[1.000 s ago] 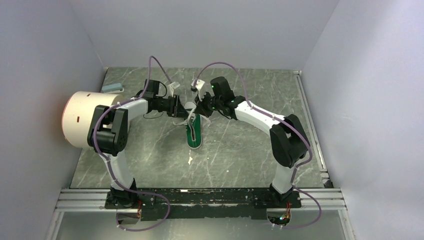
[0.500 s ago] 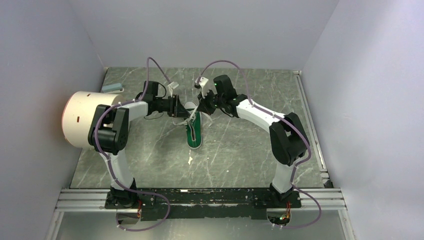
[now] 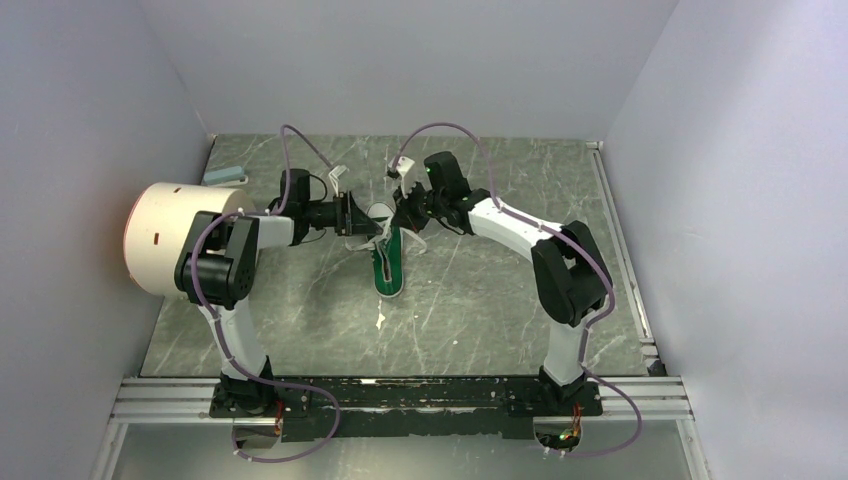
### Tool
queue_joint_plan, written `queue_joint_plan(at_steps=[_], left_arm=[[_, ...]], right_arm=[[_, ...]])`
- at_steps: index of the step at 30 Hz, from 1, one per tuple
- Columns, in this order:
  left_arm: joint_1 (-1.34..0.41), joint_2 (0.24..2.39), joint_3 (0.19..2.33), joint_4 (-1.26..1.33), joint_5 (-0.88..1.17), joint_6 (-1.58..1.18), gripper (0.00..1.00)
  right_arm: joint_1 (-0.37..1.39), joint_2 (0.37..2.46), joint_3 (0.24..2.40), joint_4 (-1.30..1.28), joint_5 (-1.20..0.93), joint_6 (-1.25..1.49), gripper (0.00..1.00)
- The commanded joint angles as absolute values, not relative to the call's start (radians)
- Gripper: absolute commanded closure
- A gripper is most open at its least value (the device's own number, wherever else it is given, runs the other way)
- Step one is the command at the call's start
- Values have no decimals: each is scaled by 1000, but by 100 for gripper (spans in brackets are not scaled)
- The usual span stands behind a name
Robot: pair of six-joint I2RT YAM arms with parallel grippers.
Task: Tie the shoes
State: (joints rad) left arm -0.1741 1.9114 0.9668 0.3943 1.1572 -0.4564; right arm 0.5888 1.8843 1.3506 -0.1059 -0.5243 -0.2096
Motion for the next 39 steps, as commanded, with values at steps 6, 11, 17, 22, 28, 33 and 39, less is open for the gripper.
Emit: queue_joint_plan(at_steps=[6, 11, 17, 22, 28, 33, 39], left_arm=[[-173, 1902, 960, 559, 1194, -539, 29], [-175, 1908, 958, 546, 1199, -524, 30], [-193, 1922, 1028, 230, 1171, -295, 37], [-195, 1934, 1042, 218, 1165, -289, 54], [-195, 1948, 1081, 151, 1154, -252, 77], [-195, 1949, 1087, 137, 1148, -259, 82], [-195, 1944, 1081, 136, 1132, -272, 83]], right_arm=[[585, 1881, 1372, -81, -519, -202, 100], [586, 1876, 1373, -78, -516, -197, 100], [586, 1876, 1375, -67, -518, -188, 100], [586, 1867, 1363, -63, -506, -183, 100], [585, 1841, 1395, -191, -311, -76, 63], [532, 1847, 1468, -483, -177, 144, 50], [457, 1835, 1357, -517, -271, 267, 48]])
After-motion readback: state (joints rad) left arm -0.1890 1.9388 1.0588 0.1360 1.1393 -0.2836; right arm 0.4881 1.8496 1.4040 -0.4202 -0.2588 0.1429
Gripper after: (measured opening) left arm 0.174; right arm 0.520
